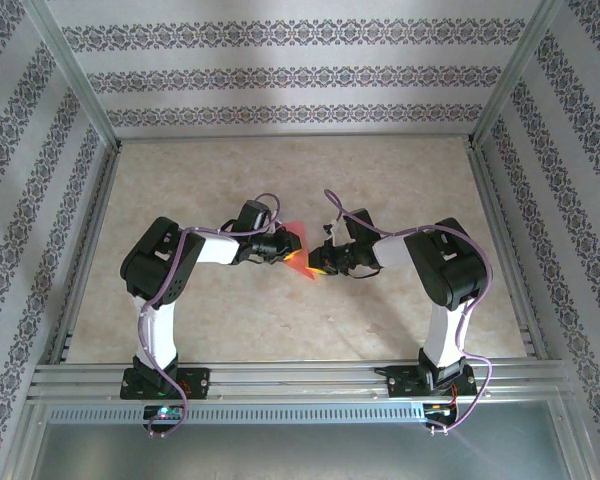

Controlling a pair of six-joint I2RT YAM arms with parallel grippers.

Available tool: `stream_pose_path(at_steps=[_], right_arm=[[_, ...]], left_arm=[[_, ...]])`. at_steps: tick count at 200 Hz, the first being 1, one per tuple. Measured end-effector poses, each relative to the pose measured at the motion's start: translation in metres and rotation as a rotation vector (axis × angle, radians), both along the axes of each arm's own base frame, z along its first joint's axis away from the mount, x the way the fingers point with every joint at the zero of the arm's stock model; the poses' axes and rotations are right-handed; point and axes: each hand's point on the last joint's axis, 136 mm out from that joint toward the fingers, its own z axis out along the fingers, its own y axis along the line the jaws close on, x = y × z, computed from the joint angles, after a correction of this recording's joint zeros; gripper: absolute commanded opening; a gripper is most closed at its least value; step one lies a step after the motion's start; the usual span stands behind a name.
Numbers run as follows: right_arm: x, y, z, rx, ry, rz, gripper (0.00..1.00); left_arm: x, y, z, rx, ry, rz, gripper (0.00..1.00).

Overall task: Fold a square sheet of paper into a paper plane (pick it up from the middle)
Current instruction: Fourth fold the wing at the center of the table.

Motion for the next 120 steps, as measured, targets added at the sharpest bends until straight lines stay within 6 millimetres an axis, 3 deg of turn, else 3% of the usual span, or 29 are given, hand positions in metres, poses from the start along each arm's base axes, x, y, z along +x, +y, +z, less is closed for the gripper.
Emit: stream_pose_path(at_steps=[84,120], right_arm=[[-0.0002,-0.0006,-0.0015,0.003,0.012,0.003,0.14],[0.0006,-0.0008,0.0024,0.001,0.003,0.0,0.21]], left_arm=[[0.0017,-0.0036,0.0006,-0.012,0.004,-0.013,0.19],[0.0018,-0.0027,-0.001,0.005,0.019,-0.012,0.19]])
